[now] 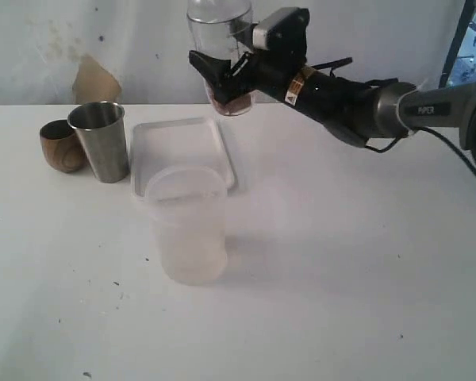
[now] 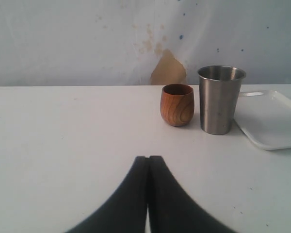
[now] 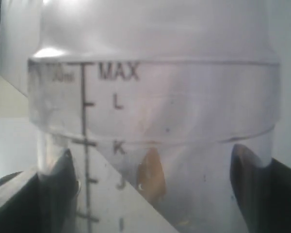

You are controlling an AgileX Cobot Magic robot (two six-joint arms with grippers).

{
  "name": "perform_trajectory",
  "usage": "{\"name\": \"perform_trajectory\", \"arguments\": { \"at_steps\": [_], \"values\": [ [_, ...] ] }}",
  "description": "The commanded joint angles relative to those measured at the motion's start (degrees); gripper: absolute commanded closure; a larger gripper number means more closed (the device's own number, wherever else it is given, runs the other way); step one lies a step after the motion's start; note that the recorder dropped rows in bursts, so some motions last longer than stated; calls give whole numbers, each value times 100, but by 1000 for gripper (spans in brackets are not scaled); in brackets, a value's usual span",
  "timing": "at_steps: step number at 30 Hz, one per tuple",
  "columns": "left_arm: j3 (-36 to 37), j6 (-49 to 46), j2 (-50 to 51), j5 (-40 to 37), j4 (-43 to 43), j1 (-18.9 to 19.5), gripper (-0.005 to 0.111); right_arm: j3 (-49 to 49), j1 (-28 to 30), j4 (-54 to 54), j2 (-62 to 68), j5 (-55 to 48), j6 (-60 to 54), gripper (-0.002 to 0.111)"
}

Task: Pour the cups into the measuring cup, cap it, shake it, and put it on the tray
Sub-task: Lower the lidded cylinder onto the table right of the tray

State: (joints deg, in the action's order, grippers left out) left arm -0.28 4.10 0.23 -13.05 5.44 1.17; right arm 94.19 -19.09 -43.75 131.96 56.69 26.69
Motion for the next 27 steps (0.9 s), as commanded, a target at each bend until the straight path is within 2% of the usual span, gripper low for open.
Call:
{"name": "perform_trajectory", "arguments": {
  "at_steps": [1, 5, 10, 18, 23, 27],
  "values": [
    [28, -11, -23, 15, -9, -21, 107, 317, -282, 661, 253, 120, 16, 108],
    [28, -11, -23, 15, -9, -21, 107, 341, -316, 886, 350, 397, 44, 108],
    [28, -11, -23, 15, -9, -21, 107, 70, -294, 516, 350, 1104, 234, 108],
    [28, -11, -23, 15, -9, -21, 107, -590, -66, 228, -32, 753, -350, 108],
    [28, -11, -23, 15, -9, -21, 107, -821, 2, -482, -106, 1238, 43, 108],
    [28, -11, -23, 15, -9, -21, 107, -1290, 225, -316, -299, 1327, -165, 108]
  ]
}}
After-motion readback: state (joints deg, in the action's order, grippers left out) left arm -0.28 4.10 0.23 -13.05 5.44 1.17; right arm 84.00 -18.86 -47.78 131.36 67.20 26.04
